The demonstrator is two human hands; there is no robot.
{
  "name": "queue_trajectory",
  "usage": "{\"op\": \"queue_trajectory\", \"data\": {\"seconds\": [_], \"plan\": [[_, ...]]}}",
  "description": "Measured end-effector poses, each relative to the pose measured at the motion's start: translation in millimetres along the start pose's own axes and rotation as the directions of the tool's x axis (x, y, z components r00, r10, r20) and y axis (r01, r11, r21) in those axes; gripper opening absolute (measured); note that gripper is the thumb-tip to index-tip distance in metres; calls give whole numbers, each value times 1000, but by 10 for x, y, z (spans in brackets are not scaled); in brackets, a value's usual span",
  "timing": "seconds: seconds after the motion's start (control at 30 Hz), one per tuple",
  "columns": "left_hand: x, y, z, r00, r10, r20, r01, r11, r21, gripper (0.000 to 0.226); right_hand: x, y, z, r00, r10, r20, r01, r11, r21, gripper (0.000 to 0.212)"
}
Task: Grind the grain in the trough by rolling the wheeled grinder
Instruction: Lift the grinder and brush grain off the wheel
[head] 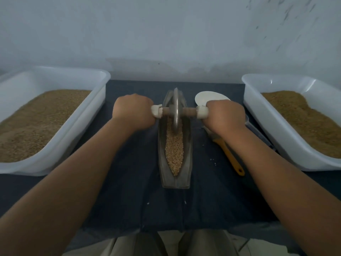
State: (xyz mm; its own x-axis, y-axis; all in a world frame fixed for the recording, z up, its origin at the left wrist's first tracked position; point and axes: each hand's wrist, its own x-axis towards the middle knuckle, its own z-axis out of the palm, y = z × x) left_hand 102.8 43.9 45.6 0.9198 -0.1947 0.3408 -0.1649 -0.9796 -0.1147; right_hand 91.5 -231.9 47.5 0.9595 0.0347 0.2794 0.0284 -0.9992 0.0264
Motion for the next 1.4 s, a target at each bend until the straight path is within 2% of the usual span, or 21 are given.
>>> {"op": "queue_trajectory", "data": {"seconds": [0.1,0.2,0.33,0.47,0.53,0.6,0.67,0.7,0.73,0.77,0.83,0.87,0.9,0.93,1.03,1.07,1.13,1.2,1.3,1.33,1.4], "plan": [[-330,45,-93,998,56,-28,-54,996,69,31,-331,111,4,994,-98,36,99,995,-14,27],[-596,69,-197,995,89,-45,-84,991,104,35,-601,232,-111,974,-176,144,167,983,72,22],[-726,55,-202,1000,27,9,-27,999,27,31,-727,195,-406,935,-320,156,292,940,177,27],[-802,44,-113,1000,-21,-18,20,999,-49,36,-645,34,-548,922,-369,118,370,929,14,25],[-830,24,-58,999,-51,-10,50,994,-94,34,-626,49,-608,913,-395,100,385,917,100,38],[-848,7,-7,997,-82,-11,80,987,-141,34,-678,122,-683,944,-329,-24,307,848,431,47],[-874,-2,36,994,-106,-23,100,977,-186,35,-775,252,-667,967,-68,-247,229,664,712,23],[-882,-6,50,992,-121,-30,112,970,-216,35,-828,316,-620,955,104,-277,163,596,786,25],[-890,-9,58,990,-138,-35,125,961,-248,36,-876,374,-558,948,223,-226,60,574,817,32],[-893,-13,61,987,-156,-40,138,950,-281,36,-931,425,-485,955,274,-114,-76,598,798,36],[-898,-15,55,978,-205,-46,175,917,-359,38,-1052,488,-272,971,208,122,-240,805,543,36],[-900,-17,42,972,-231,-44,195,895,-400,39,-1121,511,-155,973,135,189,-194,921,338,34],[-903,-23,25,967,-253,-36,213,875,-436,40,-1181,507,-65,976,56,208,-90,983,159,32],[-906,-31,6,963,-268,-24,227,857,-463,40,-1222,487,-11,982,-23,186,8,996,83,29],[-917,-58,-35,958,-287,10,253,827,-502,39,-1201,530,30,969,-176,173,160,982,102,29],[-920,-67,-42,958,-287,20,258,825,-503,39,-1168,557,9,962,-172,212,145,980,140,27],[-921,-70,-45,960,-277,37,258,826,-501,38,-1099,614,-59,955,-100,279,-4,937,350,25],[-916,-56,-31,964,-259,52,249,827,-504,38,-1043,629,-142,966,-31,257,-131,799,588,30],[-909,-18,18,967,-244,72,244,812,-531,36,-981,673,-192,975,-63,211,-150,511,846,38],[-906,-9,31,966,-244,82,248,797,-551,34,-957,691,-197,984,-77,159,-99,507,856,34],[-901,3,47,963,-251,102,261,762,-592,29,-882,671,-205,999,-49,8,25,628,778,22]]}}
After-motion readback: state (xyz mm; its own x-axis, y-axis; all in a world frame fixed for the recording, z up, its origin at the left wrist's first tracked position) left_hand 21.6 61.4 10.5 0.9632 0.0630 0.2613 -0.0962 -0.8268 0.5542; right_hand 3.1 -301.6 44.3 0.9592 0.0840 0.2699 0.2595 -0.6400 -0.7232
